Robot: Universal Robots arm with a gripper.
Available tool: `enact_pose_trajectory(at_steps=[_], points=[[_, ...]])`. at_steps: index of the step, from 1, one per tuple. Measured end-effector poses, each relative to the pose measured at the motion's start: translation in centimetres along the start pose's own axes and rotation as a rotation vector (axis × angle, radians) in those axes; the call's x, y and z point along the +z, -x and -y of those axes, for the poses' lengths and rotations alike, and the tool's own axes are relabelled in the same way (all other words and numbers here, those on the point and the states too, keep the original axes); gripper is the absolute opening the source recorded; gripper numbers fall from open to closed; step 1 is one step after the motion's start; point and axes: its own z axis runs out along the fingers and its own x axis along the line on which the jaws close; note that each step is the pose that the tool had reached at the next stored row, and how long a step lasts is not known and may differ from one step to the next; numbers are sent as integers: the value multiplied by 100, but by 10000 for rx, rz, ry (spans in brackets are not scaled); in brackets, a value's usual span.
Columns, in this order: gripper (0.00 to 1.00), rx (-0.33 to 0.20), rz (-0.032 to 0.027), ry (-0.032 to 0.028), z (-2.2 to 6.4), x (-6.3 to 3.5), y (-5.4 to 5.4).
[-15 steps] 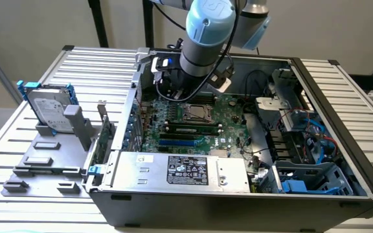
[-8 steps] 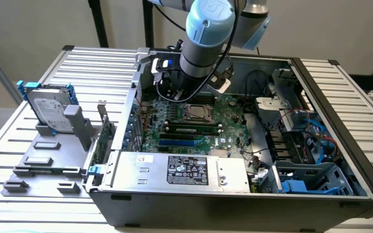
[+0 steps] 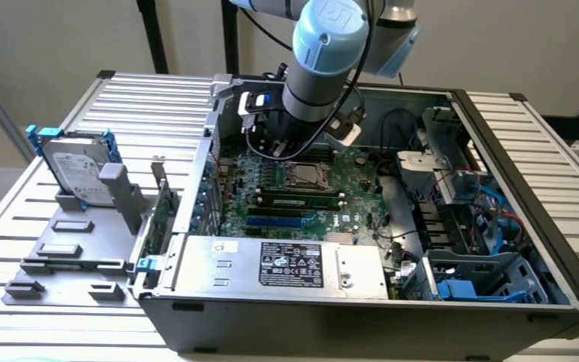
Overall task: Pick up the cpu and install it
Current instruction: 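Install the first cpu locking lever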
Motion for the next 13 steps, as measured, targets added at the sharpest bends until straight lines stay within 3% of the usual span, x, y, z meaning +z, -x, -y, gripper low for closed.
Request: enact_pose_trajectory(at_steps=[13], points=[[11, 0, 0, 1, -64, 40, -54]])
